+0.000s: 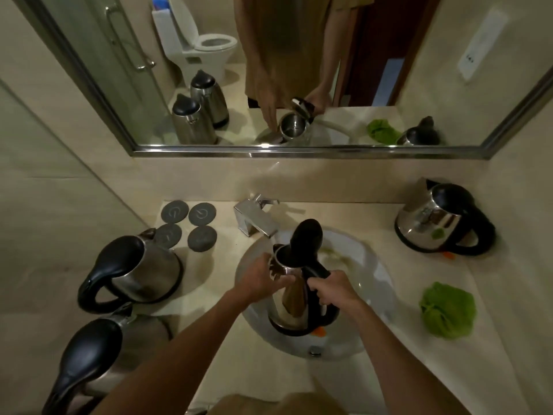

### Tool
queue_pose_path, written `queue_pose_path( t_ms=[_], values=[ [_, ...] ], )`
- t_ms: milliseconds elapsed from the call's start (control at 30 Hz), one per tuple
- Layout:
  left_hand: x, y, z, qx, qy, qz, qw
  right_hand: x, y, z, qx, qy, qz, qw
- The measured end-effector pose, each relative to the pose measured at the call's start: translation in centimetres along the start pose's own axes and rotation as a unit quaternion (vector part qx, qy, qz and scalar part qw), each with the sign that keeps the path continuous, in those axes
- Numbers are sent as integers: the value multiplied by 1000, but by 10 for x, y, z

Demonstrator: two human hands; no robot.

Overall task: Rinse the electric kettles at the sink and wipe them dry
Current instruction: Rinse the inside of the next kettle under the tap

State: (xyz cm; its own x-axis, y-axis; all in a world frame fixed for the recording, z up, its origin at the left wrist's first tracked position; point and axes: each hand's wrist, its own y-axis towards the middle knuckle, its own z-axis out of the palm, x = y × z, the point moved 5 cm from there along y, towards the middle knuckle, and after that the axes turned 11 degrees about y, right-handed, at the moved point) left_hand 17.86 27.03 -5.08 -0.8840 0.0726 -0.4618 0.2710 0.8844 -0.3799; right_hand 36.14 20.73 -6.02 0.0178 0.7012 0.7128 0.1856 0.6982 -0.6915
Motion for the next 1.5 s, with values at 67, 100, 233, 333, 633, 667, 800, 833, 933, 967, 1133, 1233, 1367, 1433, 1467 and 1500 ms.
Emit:
queue_pose_path(
  t_ms=[67,100,233,333,633,667,800,833,933,967,1133,1233,1367,1433,1467,1500],
  values=[
    [0,3,11,17,-33,-20,999,-4,14,2,21,-15,9,1000],
    [2,5,16,20,-47,-34,998,-5,19,3,30,-21,12,999],
    [10,15,24,18,-64,-68,995,-10,39,6,51,-26,25,998],
    [16,24,26,22,-61,-81,995,-9,52,7,59,-33,30,997],
    [20,45,26,-6,-46,-42,998,-2,75,7,48,-41,32,997],
    [20,46,26,-14,-42,-39,998,0,77,8,49,-46,31,997],
    [27,54,27,-24,-38,-43,998,9,83,13,54,-80,22,995],
    [31,56,28,-11,-36,-54,998,10,84,14,50,-81,22,995],
    [47,58,41,51,-16,-88,995,13,90,14,23,-53,33,998],
    [50,57,45,63,-12,-88,994,13,91,14,19,-40,38,998],
    [53,58,45,64,-15,-89,994,19,94,19,30,-78,33,996],
    [56,64,39,10,-69,-79,994,20,94,23,41,-96,26,994],
    [53,72,39,3,-82,-70,994,18,95,23,44,-107,22,993],
    [49,74,42,4,-104,-64,992,17,95,22,43,-107,22,993],
    [48,75,44,4,-111,-58,992,18,95,22,43,-108,22,993],
    [46,75,45,3,-115,-53,992,18,96,23,44,-109,22,993]
  ],
)
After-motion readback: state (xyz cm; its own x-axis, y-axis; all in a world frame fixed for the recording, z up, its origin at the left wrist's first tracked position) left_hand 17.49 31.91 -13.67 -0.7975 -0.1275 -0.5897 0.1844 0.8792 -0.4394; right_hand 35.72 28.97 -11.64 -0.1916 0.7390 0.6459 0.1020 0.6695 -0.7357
